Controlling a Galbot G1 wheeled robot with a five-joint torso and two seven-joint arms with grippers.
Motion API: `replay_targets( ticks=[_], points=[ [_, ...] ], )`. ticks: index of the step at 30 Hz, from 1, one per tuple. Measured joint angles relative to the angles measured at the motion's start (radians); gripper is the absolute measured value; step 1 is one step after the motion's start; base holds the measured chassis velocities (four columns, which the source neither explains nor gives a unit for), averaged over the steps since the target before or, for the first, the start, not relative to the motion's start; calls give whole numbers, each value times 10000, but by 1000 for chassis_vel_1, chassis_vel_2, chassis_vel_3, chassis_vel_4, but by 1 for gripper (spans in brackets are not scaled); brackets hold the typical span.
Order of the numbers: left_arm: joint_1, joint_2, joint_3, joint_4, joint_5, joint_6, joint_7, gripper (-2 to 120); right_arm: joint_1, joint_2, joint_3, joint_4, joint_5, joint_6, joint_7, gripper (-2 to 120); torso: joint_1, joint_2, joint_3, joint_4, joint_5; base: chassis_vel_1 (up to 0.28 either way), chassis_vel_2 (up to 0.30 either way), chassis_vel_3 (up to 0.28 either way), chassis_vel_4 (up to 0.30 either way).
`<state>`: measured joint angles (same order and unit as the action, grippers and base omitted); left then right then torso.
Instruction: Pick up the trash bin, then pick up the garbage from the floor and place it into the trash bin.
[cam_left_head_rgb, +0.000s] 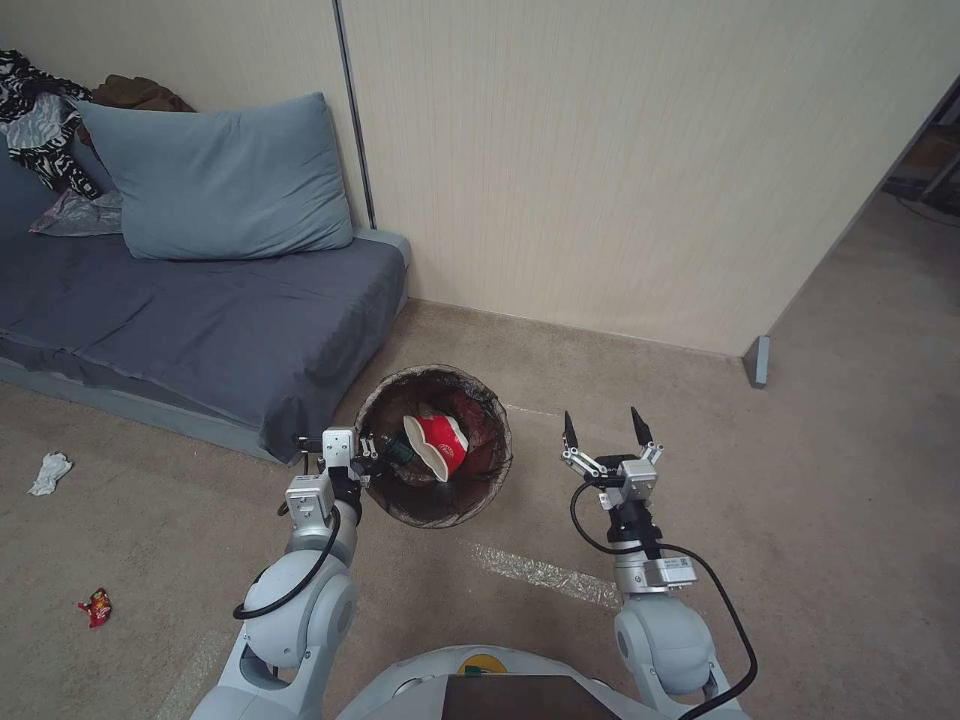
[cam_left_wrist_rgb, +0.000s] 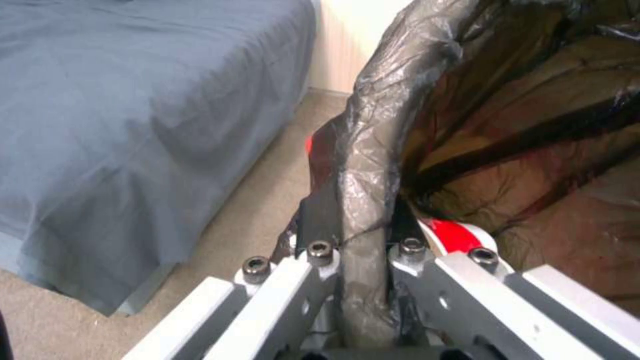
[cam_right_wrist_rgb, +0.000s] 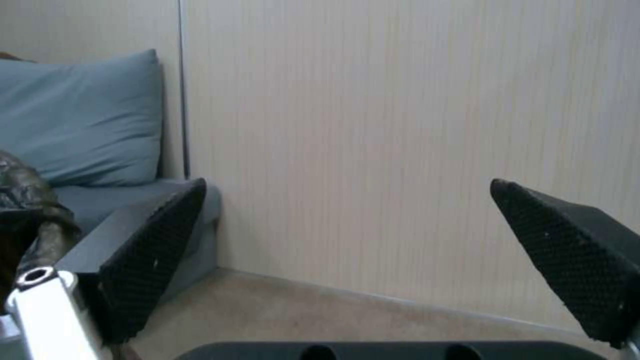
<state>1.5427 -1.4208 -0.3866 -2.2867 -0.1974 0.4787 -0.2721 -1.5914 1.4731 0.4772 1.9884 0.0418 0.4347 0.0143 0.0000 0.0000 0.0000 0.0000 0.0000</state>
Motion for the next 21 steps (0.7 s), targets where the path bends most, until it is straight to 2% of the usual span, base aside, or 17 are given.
replay_targets(
  ticks=[10,21],
  points=[
    [181,31,177,-96,-195,41,-102,0,132,30,-63,-73,-21,-23,7,100,0,0,0,-1,0,4,5,3,4],
    [256,32,237,-101,-293,109,-176,0,294,19,-126,-100,-76,-124,-28,100,0,0,0,0,0,80,81,77,69]
  ],
)
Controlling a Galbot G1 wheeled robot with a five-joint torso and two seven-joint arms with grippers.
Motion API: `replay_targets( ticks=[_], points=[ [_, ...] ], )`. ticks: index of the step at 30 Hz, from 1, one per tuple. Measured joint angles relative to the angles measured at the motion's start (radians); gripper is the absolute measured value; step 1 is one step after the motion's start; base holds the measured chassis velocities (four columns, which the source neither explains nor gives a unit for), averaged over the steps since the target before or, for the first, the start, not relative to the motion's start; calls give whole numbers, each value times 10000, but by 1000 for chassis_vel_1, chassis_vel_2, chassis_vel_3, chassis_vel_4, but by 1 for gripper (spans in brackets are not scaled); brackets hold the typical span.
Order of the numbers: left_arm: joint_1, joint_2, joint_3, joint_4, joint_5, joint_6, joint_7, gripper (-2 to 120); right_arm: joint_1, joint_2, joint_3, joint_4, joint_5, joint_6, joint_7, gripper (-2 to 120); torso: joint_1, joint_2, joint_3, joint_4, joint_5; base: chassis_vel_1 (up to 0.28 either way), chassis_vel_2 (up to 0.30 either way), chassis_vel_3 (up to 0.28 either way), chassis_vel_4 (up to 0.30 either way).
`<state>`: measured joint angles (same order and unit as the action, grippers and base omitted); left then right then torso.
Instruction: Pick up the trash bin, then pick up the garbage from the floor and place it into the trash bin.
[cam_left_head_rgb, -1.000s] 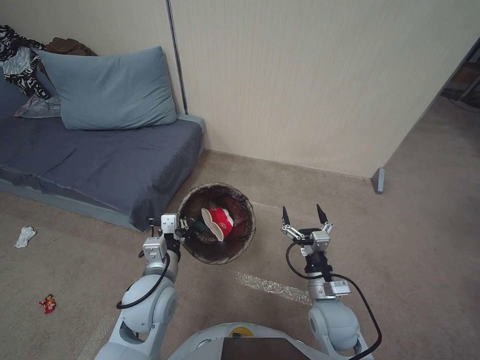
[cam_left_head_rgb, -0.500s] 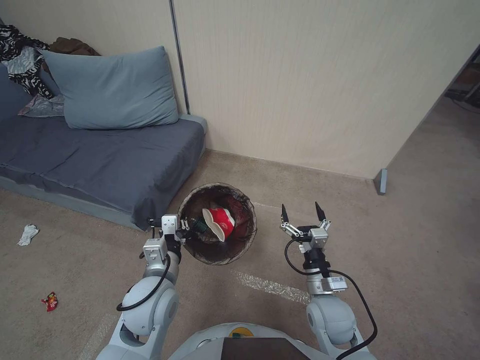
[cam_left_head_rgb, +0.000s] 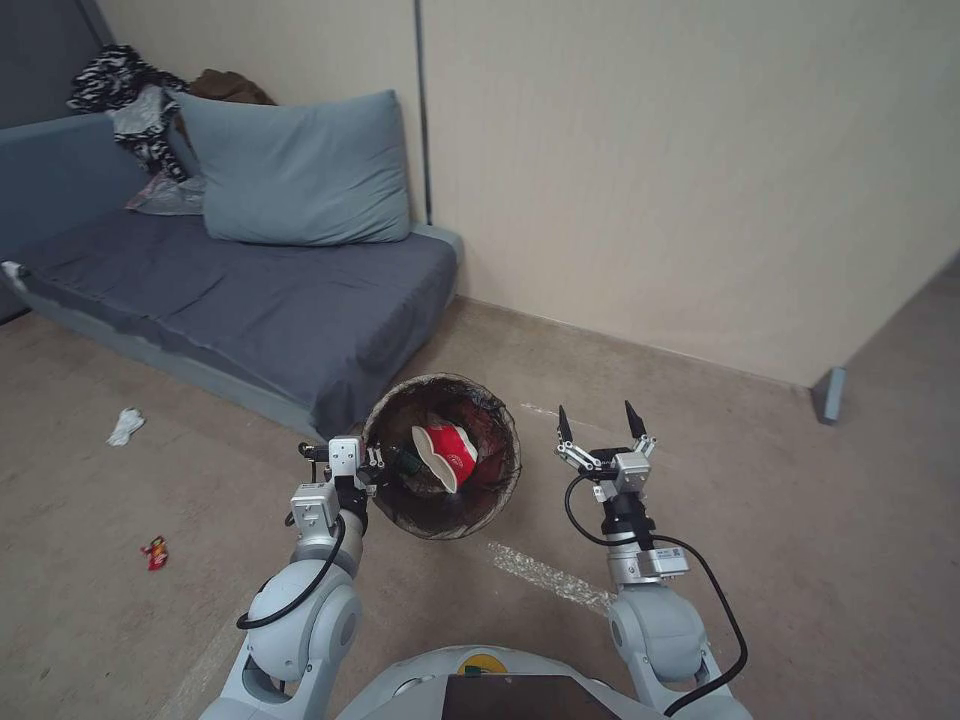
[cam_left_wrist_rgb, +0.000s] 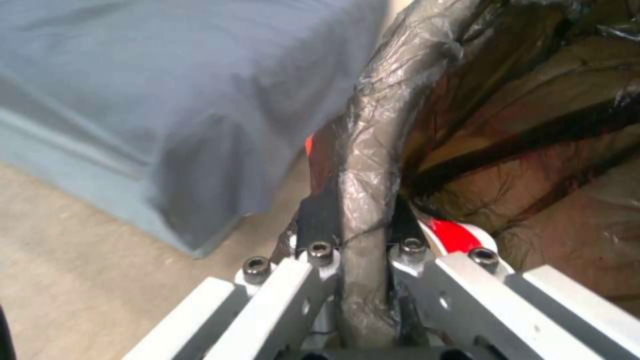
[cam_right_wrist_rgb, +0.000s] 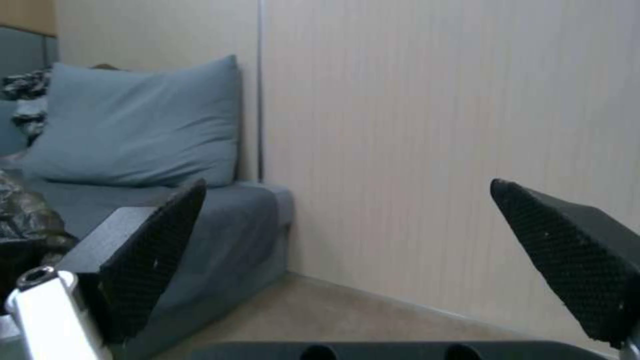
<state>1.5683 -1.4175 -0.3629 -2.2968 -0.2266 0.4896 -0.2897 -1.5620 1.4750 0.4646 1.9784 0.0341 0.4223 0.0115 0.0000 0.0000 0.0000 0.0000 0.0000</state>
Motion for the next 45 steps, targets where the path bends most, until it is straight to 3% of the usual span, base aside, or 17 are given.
replay_targets(
  ticks=[45],
  points=[
    [10,28,-24,-113,-80,174,19,0,275,-3,-19,-248,-69,-193,13,100,0,0,0,0,0,123,125,119,123]
  ],
)
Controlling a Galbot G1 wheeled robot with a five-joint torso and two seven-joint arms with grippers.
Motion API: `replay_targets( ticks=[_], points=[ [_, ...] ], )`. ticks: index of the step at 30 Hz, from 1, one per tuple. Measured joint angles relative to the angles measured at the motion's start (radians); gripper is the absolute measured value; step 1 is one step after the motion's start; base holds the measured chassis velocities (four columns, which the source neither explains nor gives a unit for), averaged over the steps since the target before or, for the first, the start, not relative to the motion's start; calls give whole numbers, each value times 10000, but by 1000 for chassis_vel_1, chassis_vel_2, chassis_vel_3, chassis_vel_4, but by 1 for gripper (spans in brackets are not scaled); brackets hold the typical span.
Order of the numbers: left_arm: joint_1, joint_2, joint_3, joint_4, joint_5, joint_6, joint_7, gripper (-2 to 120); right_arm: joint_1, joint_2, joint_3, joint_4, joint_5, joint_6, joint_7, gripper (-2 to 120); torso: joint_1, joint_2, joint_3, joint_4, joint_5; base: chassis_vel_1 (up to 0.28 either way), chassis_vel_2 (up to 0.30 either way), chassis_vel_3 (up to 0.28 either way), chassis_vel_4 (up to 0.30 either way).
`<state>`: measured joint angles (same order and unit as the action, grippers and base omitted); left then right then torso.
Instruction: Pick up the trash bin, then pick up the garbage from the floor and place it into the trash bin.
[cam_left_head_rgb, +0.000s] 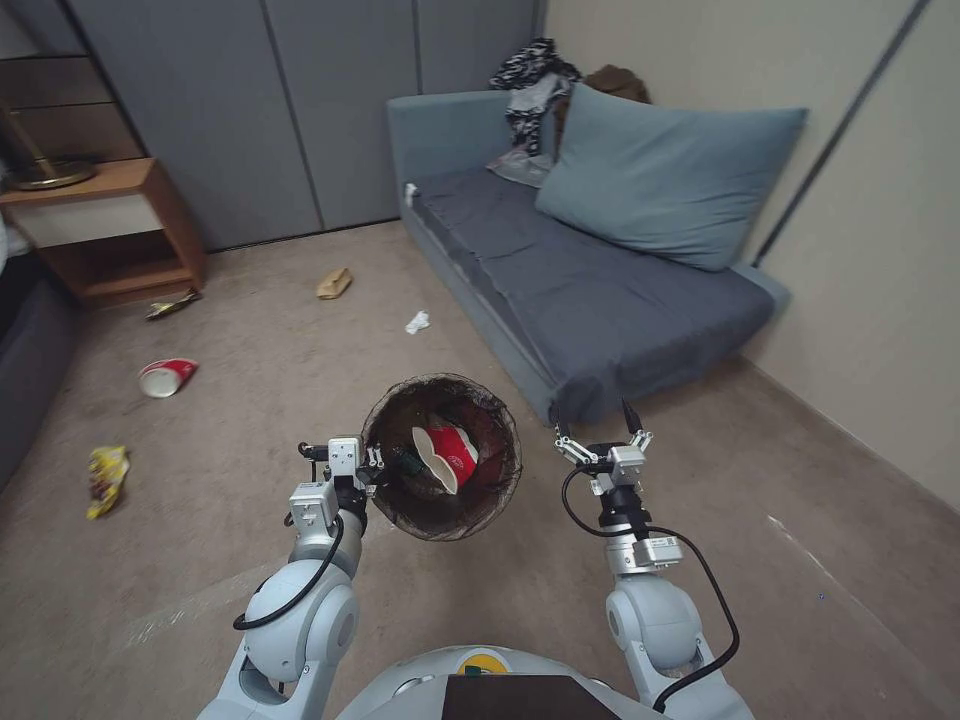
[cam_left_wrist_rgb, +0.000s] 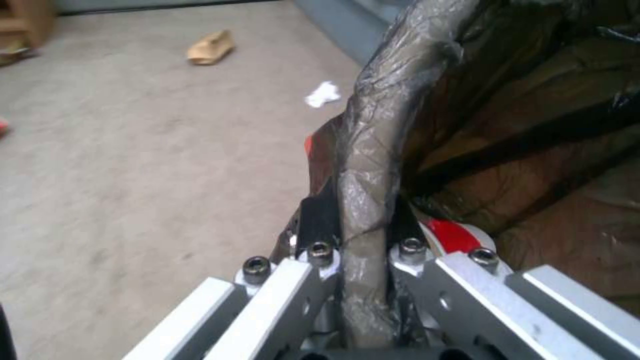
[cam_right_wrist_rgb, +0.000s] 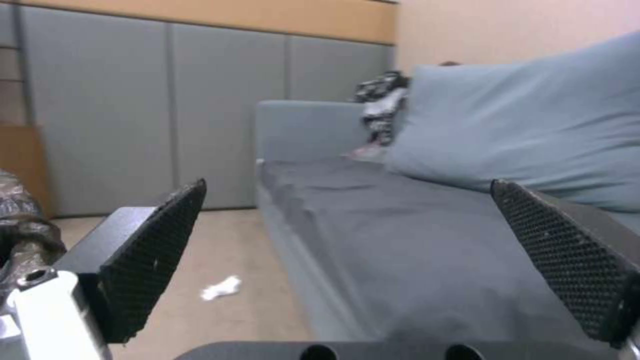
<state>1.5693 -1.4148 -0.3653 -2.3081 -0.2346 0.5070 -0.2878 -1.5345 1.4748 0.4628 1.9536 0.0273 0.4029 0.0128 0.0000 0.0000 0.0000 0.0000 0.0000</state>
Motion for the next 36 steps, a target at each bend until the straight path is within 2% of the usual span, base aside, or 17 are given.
replay_targets(
  ticks=[32,36],
  points=[
    [-58,-11,-28,71,-113,43,4,0,86,82,-4,-76,19,-28,8,100,0,0,0,0,0,123,126,123,123],
    [-48,-4,-30,153,-55,-218,69,0,8,106,3,-71,15,19,11,100,0,0,0,1,0,123,132,121,114]
  ],
)
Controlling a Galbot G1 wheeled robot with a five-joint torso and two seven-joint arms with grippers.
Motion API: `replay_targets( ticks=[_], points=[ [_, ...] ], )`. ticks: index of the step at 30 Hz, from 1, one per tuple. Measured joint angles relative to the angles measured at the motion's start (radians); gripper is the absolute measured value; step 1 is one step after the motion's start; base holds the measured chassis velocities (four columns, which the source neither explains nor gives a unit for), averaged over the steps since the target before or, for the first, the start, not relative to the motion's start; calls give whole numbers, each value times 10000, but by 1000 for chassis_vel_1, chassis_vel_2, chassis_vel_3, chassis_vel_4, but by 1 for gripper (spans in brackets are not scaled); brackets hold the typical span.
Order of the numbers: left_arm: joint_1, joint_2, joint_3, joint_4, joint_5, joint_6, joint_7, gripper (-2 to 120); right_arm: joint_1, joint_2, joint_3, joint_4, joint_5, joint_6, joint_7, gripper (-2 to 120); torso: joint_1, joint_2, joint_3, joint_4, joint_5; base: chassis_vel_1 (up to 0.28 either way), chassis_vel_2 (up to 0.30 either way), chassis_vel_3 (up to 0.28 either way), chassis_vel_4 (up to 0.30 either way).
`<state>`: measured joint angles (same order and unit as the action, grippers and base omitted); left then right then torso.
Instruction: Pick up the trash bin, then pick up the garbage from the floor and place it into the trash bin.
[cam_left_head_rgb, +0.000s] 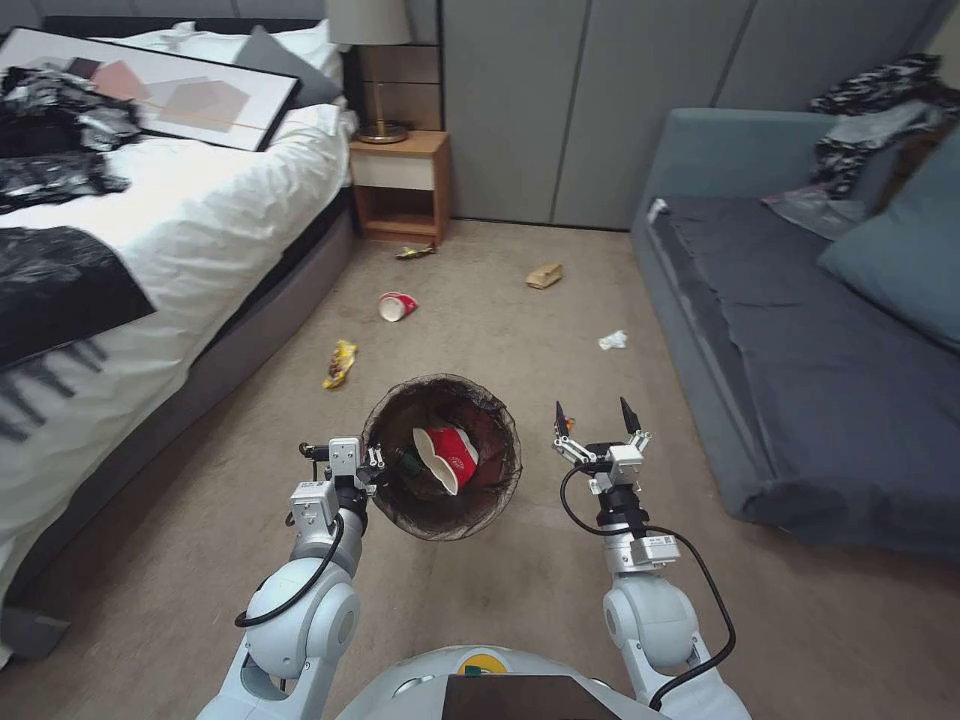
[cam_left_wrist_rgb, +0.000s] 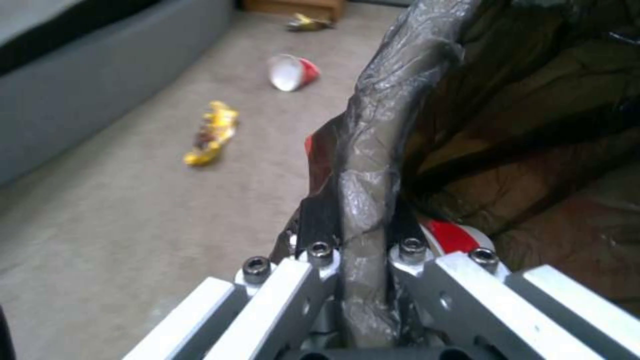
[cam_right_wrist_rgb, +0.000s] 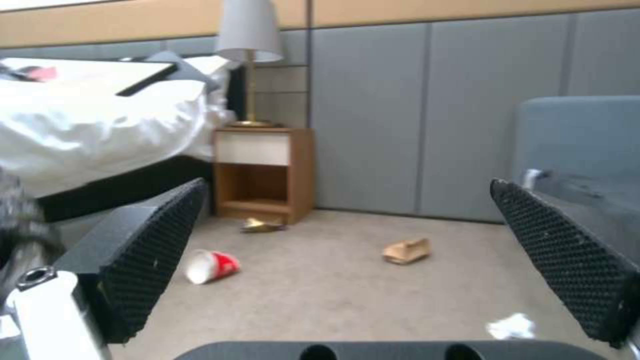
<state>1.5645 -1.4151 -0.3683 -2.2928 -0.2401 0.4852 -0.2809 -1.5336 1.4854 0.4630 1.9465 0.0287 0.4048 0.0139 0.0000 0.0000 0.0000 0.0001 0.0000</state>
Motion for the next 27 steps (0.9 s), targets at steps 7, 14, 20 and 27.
replay_targets(
  ticks=[7,14,20,27],
  points=[
    [-70,-3,-1,128,72,-455,17,0,-23,7,36,66,12,25,41,100,0,0,0,-2,0,53,51,42,53],
    [-94,27,64,153,63,-476,101,0,6,8,101,123,4,-29,240,100,0,0,0,-2,0,0,0,0,0],
    [-96,63,109,183,64,-482,136,0,-54,21,106,143,-17,-130,391,100,0,0,0,-2,0,0,0,0,0],
    [-128,106,116,183,65,-486,155,0,-94,57,134,172,-54,-300,690,100,0,0,0,-2,0,0,0,0,0]
  ],
)
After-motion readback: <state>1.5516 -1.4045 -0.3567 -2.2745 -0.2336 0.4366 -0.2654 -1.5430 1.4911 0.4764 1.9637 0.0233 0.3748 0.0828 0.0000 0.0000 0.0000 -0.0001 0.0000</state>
